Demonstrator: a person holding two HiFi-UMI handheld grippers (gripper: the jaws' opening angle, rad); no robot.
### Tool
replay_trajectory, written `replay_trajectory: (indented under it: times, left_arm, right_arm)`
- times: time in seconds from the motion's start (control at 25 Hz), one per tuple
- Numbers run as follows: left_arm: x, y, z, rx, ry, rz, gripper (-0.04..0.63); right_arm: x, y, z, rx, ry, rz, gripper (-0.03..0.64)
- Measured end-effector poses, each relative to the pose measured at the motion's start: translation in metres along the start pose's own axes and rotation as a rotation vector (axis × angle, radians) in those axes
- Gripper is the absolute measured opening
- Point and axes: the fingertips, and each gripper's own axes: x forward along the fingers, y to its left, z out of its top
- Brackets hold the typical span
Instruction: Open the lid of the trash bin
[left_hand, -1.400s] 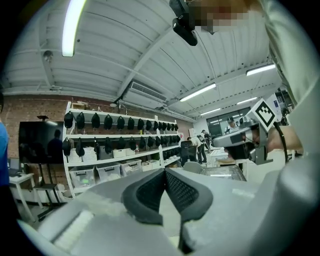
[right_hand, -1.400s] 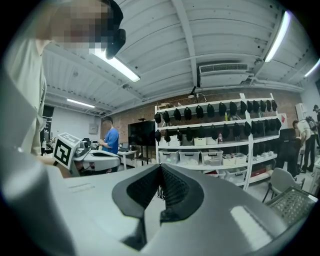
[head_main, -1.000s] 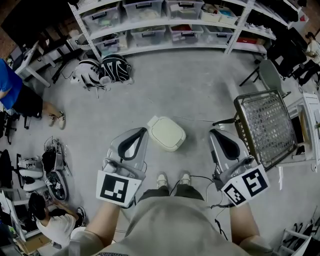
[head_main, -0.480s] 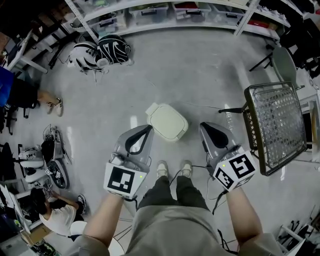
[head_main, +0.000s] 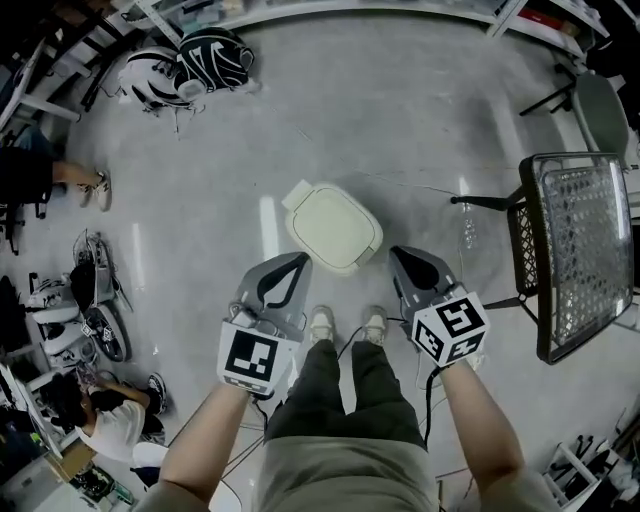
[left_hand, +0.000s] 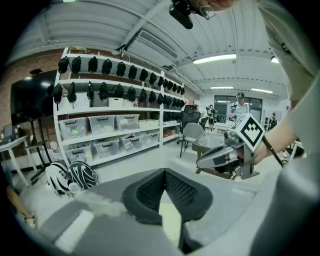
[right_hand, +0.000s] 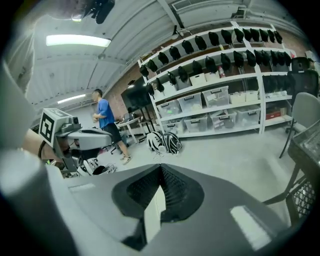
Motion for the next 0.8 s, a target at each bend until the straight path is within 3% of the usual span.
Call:
replay_trajectory:
  times: [0.44, 0.8]
  left_arm:
    - [0.077, -0.009, -0.143, -0.094, 0.143, -0.043, 0.003]
    - [0.112, -0.024, -0.251, -0.122, 0.243, -0.070, 0.003]
  right_arm:
    - [0.087, -0.051, -0.151, 0.066, 0.167, 0.003, 0.003]
    - [0.128, -0.075, -0.270, 0.095, 0.285, -0.003, 0.003]
